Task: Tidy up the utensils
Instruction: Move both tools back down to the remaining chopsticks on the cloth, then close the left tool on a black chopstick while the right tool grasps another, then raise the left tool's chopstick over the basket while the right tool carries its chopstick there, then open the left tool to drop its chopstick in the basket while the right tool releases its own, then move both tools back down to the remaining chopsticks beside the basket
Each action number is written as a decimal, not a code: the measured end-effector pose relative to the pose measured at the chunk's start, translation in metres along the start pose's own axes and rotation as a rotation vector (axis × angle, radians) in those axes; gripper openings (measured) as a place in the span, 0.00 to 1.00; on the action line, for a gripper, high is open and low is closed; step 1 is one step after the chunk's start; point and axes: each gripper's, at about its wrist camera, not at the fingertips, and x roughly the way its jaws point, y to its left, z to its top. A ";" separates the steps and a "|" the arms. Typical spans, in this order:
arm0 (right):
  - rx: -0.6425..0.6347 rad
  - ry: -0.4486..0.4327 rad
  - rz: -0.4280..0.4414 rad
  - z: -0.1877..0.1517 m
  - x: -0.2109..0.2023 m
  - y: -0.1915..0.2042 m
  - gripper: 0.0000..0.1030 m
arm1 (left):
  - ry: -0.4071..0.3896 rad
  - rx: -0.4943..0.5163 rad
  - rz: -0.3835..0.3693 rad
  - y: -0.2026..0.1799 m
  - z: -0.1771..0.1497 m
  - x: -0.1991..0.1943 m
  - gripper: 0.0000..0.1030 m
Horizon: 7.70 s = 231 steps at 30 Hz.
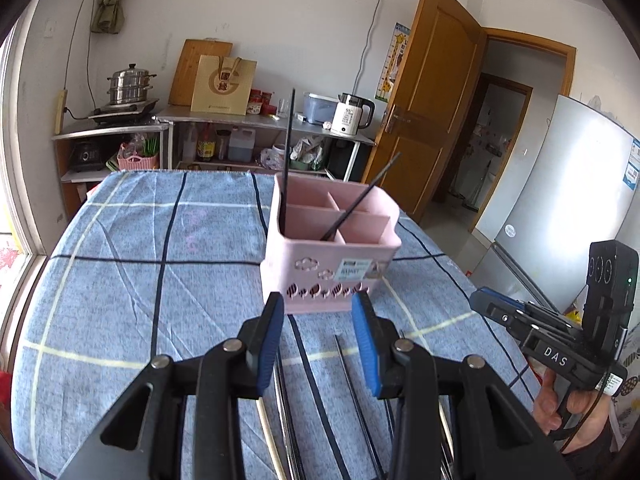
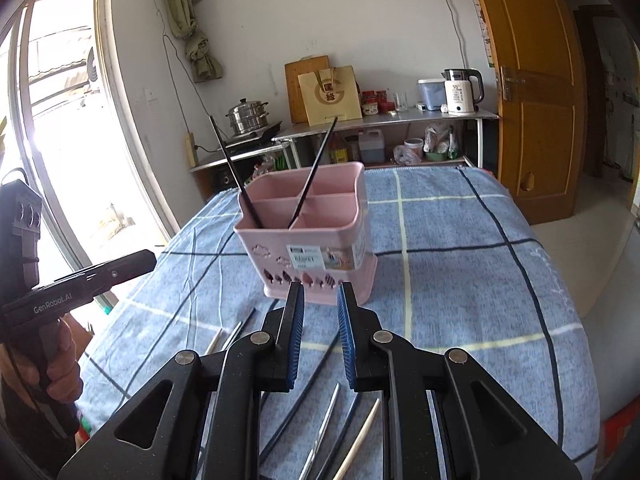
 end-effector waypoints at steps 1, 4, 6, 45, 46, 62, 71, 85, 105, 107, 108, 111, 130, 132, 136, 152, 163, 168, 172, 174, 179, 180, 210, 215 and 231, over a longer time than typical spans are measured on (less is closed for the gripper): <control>0.008 0.014 0.000 -0.006 0.002 -0.002 0.17 | 0.018 -0.006 -0.003 0.000 -0.006 0.004 0.36; 0.028 0.054 -0.005 -0.022 0.008 -0.008 0.17 | 0.073 -0.014 -0.001 0.000 -0.022 0.015 0.36; 0.038 0.080 -0.011 -0.029 0.015 -0.011 0.17 | 0.100 -0.015 -0.001 0.001 -0.029 0.022 0.36; 0.043 0.296 -0.135 -0.054 0.096 -0.032 0.09 | 0.399 0.152 0.069 -0.055 -0.057 0.144 0.08; 0.033 0.297 -0.145 -0.054 0.097 -0.031 0.08 | 0.397 0.159 0.074 -0.056 -0.057 0.145 0.08; 0.049 0.202 -0.069 -0.034 0.065 -0.023 0.05 | 0.290 0.094 -0.003 -0.045 -0.029 0.101 0.05; 0.008 0.061 -0.035 0.000 0.019 -0.005 0.04 | 0.140 0.099 -0.027 -0.044 0.013 0.043 0.05; -0.051 -0.076 -0.026 0.033 -0.028 0.015 0.04 | 0.022 0.110 -0.036 -0.042 0.043 -0.003 0.05; -0.083 -0.147 -0.020 0.059 -0.041 0.023 0.04 | -0.011 0.107 -0.042 -0.042 0.060 -0.019 0.05; -0.088 -0.155 -0.017 0.064 -0.041 0.024 0.04 | -0.013 0.106 -0.044 -0.041 0.067 -0.020 0.05; -0.090 -0.159 -0.013 0.068 -0.040 0.025 0.04 | -0.013 0.104 -0.046 -0.041 0.071 -0.020 0.05; -0.106 -0.174 -0.003 0.079 -0.039 0.031 0.04 | -0.017 0.101 -0.052 -0.040 0.084 -0.021 0.05; -0.129 -0.329 0.050 0.152 -0.026 0.055 0.04 | -0.145 0.072 -0.020 -0.029 0.165 -0.027 0.05; -0.126 -0.343 0.059 0.158 -0.023 0.056 0.04 | -0.157 0.071 -0.018 -0.027 0.170 -0.025 0.05; -0.116 -0.371 0.075 0.166 -0.017 0.058 0.04 | -0.188 0.071 -0.015 -0.022 0.177 -0.021 0.05; -0.096 -0.275 0.069 0.148 0.047 0.051 0.04 | -0.092 0.033 0.013 0.008 0.153 0.041 0.05; -0.104 -0.140 0.030 0.122 0.076 0.041 0.04 | -0.013 0.001 0.027 0.025 0.119 0.066 0.05; -0.115 -0.127 0.019 0.118 0.074 0.039 0.15 | -0.028 0.003 0.038 0.023 0.117 0.060 0.25; -0.126 -0.138 0.007 0.117 0.067 0.037 0.18 | -0.052 0.000 0.036 0.022 0.118 0.050 0.31; -0.125 -0.146 -0.001 0.116 0.061 0.036 0.23 | -0.065 0.002 0.040 0.020 0.118 0.044 0.36; -0.111 -0.169 -0.003 0.110 0.044 0.031 0.39 | -0.102 0.010 0.051 0.018 0.112 0.027 0.39; -0.103 -0.172 -0.001 0.108 0.041 0.029 0.40 | -0.107 0.011 0.054 0.018 0.110 0.024 0.39; -0.026 -0.090 0.026 -0.016 -0.028 0.006 0.40 | -0.052 0.005 0.078 0.006 -0.037 -0.019 0.39; -0.003 -0.055 0.026 -0.031 -0.026 0.003 0.40 | -0.019 0.008 0.069 0.006 -0.052 -0.020 0.39; 0.032 0.121 -0.004 -0.049 0.025 0.004 0.26 | 0.137 0.011 0.037 0.016 -0.055 0.034 0.33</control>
